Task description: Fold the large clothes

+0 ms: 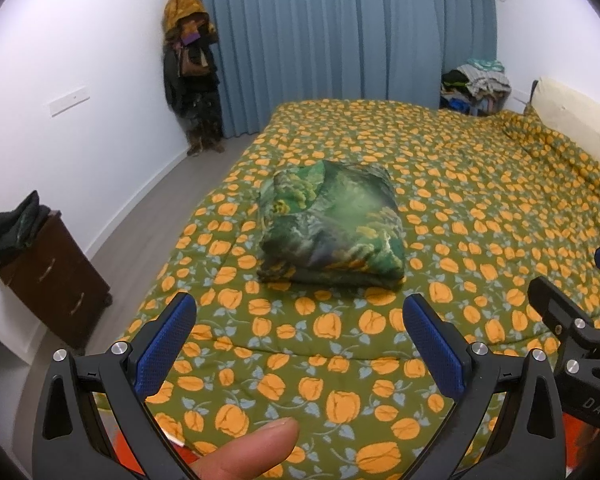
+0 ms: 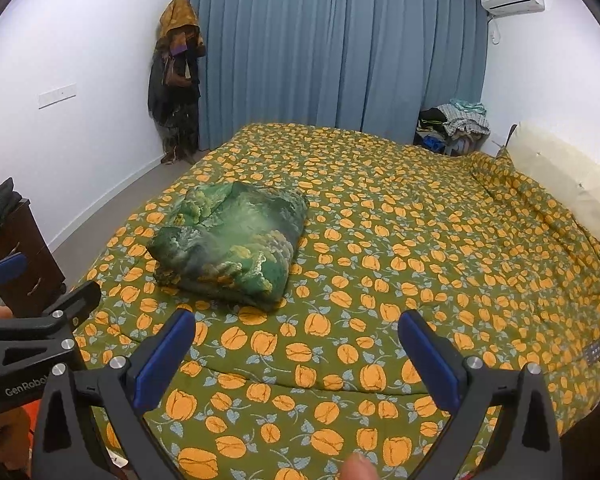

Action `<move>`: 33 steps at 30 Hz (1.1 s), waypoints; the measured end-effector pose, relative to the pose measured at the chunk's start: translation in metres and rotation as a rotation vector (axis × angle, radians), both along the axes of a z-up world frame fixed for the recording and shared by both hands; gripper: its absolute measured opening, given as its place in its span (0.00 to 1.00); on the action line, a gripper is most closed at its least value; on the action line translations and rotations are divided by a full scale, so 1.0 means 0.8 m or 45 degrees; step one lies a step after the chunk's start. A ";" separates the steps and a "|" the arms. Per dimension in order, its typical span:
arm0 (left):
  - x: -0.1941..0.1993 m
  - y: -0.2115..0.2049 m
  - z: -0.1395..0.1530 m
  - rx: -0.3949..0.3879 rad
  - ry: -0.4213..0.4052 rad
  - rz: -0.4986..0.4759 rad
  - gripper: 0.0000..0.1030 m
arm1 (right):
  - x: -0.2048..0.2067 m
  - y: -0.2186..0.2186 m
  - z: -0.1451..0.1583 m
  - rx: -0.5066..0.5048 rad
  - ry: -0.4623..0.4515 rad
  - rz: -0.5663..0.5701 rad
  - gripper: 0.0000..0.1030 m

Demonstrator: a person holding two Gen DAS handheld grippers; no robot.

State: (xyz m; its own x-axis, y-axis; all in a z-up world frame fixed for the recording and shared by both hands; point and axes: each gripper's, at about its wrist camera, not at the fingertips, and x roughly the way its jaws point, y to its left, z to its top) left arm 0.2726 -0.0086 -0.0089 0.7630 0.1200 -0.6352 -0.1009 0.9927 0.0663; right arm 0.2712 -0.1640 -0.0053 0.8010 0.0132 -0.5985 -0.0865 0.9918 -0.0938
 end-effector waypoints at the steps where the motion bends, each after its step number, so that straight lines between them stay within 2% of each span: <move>1: 0.000 0.000 0.000 0.001 -0.001 -0.003 1.00 | 0.000 0.001 0.001 -0.003 -0.001 0.000 1.00; 6: -0.001 0.001 0.001 0.022 -0.004 -0.001 1.00 | 0.000 0.005 0.001 -0.001 0.005 0.010 1.00; 15: -0.005 0.002 0.004 -0.023 0.004 -0.004 1.00 | -0.001 0.012 0.010 0.011 0.018 0.018 1.00; 33: -0.002 0.000 0.006 -0.028 0.012 -0.011 0.99 | -0.003 0.009 0.009 0.021 0.033 0.016 1.00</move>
